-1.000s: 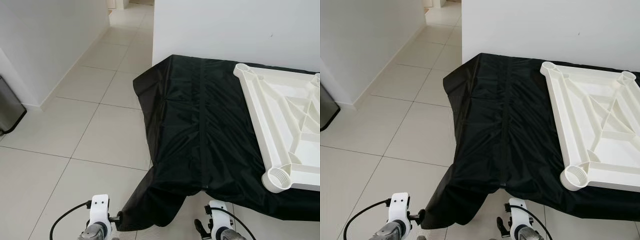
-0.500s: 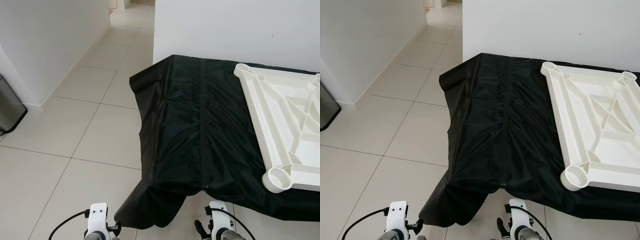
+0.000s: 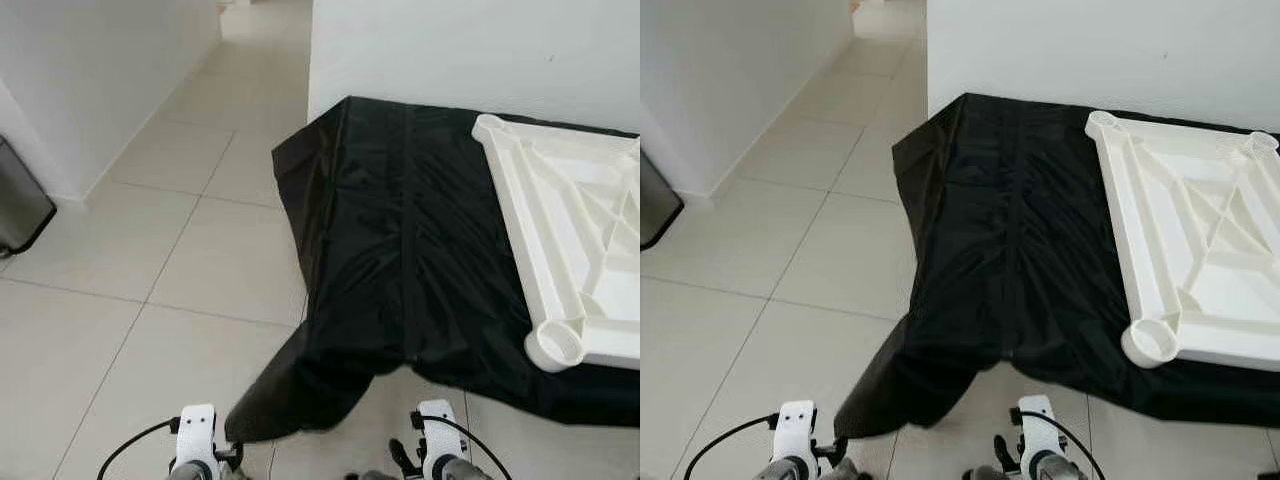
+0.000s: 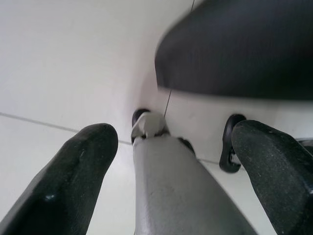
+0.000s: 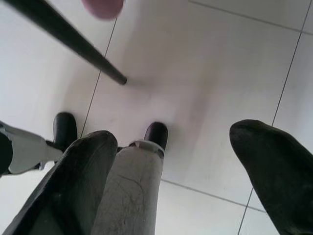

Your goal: Building children table

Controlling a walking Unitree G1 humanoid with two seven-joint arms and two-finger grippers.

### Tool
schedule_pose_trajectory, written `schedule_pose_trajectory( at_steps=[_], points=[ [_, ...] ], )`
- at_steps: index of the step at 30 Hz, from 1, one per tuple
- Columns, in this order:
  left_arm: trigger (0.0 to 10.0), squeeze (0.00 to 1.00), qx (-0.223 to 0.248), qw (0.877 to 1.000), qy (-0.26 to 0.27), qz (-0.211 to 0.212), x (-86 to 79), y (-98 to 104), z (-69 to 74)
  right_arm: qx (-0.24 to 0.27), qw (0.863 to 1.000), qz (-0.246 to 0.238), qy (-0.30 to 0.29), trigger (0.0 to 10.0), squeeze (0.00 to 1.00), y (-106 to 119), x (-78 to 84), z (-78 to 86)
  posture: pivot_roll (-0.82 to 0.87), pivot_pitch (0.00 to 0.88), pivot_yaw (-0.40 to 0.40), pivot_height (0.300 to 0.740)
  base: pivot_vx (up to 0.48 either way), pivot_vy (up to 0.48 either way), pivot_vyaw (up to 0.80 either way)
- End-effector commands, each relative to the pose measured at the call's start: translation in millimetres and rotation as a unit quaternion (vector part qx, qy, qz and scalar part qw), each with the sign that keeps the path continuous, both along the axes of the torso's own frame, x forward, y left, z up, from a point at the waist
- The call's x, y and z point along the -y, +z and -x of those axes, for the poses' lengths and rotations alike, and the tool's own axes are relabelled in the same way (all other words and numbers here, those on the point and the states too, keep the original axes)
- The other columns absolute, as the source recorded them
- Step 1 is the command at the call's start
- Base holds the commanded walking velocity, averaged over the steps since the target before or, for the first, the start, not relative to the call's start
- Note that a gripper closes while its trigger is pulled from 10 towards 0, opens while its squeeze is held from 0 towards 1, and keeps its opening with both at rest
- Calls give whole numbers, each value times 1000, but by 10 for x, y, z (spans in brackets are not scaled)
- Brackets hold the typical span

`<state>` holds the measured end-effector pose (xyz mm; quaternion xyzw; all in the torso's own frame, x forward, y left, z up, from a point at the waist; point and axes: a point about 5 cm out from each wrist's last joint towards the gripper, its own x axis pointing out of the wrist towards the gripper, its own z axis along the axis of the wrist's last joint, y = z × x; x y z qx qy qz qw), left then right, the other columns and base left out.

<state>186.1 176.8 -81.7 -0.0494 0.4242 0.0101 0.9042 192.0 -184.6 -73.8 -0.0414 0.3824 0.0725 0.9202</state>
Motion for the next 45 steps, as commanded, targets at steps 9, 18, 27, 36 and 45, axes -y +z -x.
schedule_pose_trajectory(
  at_steps=[9, 18, 27, 36, 45],
  points=[
    [10000, 0, -18, 999, -32, 40, 37, -51, 113, -18, 1000, 0, -5, 10000, 0, -54, 31, 110, -17, 52, -10, 740, -269, 0, 0],
    [10000, 0, -11, 999, -39, 34, 36, -39, 93, -17, 1000, 0, -5, 10000, 0, -51, 29, 103, -15, 51, -10, 740, -150, 0, 0],
    [10000, 0, 3, 999, -40, 23, 9, -10, 45, -17, 1000, 1, -3, 10000, 0, -50, 31, 104, -11, 56, -13, 740, 0, 0, 0],
    [10000, 0, 102, 994, -25, 31, 40, 223, -322, 38, 999, -16, 2, 10000, 0, 87, -13, -124, 6, 55, -29, 740, 0, 0, 0],
    [10000, 0, 208, 976, -24, 58, 131, 539, -701, 141, 988, -55, 22, 10000, 761, 393, -184, -538, 16, 58, -46, 740, 0, 0, 0]
  ],
)
